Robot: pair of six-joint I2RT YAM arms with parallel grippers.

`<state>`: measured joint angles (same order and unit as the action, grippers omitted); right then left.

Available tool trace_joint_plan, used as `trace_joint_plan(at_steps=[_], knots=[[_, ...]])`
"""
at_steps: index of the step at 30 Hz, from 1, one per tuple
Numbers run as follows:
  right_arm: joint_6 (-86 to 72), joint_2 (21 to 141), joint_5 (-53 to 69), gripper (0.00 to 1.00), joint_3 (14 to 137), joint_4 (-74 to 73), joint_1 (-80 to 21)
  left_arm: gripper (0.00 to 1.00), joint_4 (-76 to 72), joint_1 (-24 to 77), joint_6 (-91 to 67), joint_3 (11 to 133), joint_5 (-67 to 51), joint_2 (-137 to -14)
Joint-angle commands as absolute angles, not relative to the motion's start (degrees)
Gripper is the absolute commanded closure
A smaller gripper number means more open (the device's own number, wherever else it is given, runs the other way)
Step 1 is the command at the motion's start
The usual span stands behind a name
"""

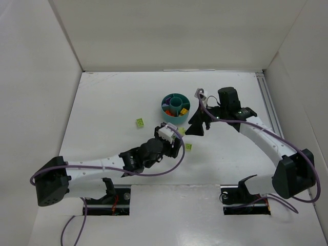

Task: Sort the legos into containers by color

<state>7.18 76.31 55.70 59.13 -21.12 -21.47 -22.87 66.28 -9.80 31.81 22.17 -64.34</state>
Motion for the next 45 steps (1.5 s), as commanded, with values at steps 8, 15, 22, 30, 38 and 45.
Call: trace_joint_plan(at_steps=[8,15,22,30,38,45], knots=[[3.35,80.15,59.50,0.18,60.56,-20.04,-24.70,0.78,-29.79,67.94,-7.73,30.41,27.42,-61.44],[-1.58,80.16,60.82,0.35,58.89,-13.45,-25.22,0.80,-29.79,67.94,-7.21,30.41,27.50,-61.44],[-2.72,80.16,61.35,0.34,59.50,-12.83,-25.22,0.81,-29.79,67.94,-7.73,29.88,27.50,-61.44],[-3.25,79.10,59.07,0.68,60.02,-12.83,-25.22,0.82,-30.32,67.94,-8.26,29.88,28.65,-60.82],[0.53,75.94,50.02,0.89,61.61,-14.94,-24.53,0.82,-30.32,68.47,-9.49,28.83,28.65,-60.29],[2.99,71.55,42.46,0.92,62.14,-17.66,-22.59,0.82,-30.32,68.47,-10.63,27.77,28.13,-59.24]])
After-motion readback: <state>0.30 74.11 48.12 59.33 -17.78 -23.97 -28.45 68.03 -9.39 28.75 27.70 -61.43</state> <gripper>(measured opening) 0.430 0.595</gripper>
